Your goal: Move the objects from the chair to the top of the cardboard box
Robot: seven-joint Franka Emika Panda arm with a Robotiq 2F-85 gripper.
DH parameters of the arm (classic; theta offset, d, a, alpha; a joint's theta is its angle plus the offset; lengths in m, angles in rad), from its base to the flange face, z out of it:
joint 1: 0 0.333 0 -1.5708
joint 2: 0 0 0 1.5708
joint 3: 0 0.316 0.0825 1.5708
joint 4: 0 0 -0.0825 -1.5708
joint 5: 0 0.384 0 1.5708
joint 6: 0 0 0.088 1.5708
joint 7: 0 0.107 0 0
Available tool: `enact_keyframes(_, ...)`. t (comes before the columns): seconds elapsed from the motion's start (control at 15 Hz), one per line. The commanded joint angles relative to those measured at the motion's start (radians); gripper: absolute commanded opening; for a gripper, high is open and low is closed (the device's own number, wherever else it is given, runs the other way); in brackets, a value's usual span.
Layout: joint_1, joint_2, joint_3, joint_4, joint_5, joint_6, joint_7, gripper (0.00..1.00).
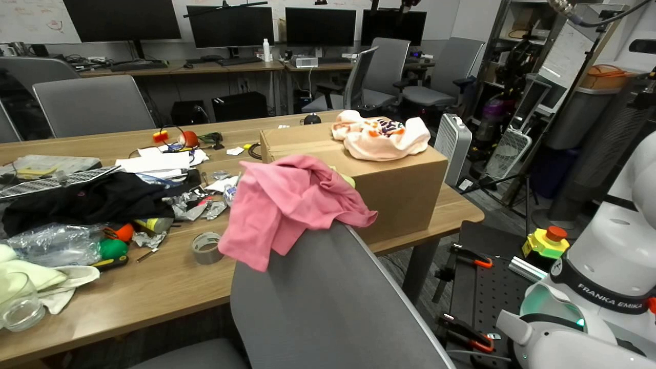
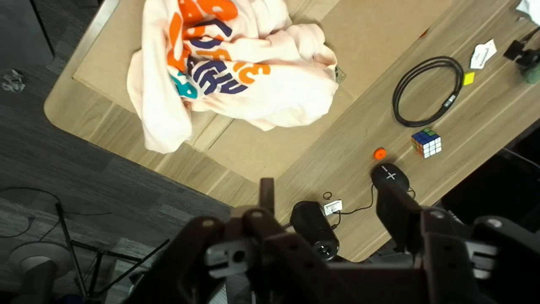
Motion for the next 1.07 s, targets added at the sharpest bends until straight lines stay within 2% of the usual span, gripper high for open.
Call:
enact_keyframes(0.0,0.051,-0.051,-0.001,-0.056,-0.019,-0.014,-0.057,0.98)
enact_keyframes(0.2,0.111,-0.114,0.024,-0.141,0.010,-0.048,-0.151,1.00)
enact_keyframes(0.53,0.236,-0.230,0.117,-0.286,0.098,-0.137,-0.235,1.00)
enact_keyframes(1.0,0.395,-0.236,0.272,-0.343,0.192,-0.212,-0.350,1.00)
